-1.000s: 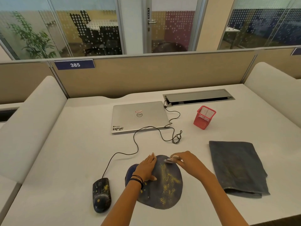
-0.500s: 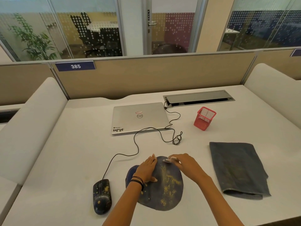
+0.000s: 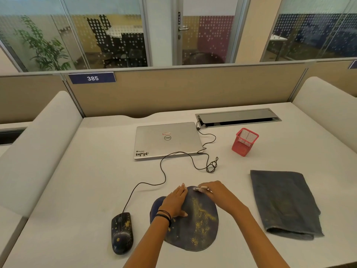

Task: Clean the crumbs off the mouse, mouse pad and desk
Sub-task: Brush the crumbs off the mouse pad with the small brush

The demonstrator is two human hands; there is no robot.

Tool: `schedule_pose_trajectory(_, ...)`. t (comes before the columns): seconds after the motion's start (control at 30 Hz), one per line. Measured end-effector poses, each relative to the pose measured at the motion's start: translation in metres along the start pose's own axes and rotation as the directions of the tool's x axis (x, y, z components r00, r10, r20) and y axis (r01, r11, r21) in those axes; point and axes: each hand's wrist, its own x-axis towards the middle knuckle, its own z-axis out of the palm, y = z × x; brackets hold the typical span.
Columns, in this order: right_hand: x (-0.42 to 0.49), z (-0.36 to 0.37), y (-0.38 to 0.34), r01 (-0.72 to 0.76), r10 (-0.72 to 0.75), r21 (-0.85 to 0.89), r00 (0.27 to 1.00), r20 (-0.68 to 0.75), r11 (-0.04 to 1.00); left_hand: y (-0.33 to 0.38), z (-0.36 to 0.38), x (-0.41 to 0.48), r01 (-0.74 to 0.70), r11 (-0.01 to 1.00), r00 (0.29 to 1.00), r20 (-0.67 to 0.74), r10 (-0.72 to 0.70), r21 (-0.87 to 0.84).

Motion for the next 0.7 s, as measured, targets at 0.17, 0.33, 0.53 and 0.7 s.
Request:
schedule_pose_trajectory(0.17,-0.006,-0.003,0.010,-0.061,0.074,-0.103,0.989,0.128,0.993,0.000,-0.001,-0.001,-0.007,1.000,1.000,0.001,0.007,-0.003)
schedule_pose_trajectory(0.33,-0.001,-0.011,0.002,-0.030,0.034,-0.076,0.998,0.045,0.997,0.000,-0.001,-0.001,-0.003,1.000,1.000,0.000,0.003,-0.008)
schedule_pose_trajectory(0.53,-0.001,0.004,0.007,0.049,-0.048,0.030,0.999,-0.018,0.998,0.000,-0.001,-0.001,-0.006,1.000,1.000,-0.007,0.006,-0.011)
schedule_pose_trajectory(0.7,-0.014,0.006,0.024,0.040,-0.041,0.027,0.997,0.064,0.999,-0.002,0.000,-0.002,-0.009,1.000,1.000,-0.004,0.009,-0.017)
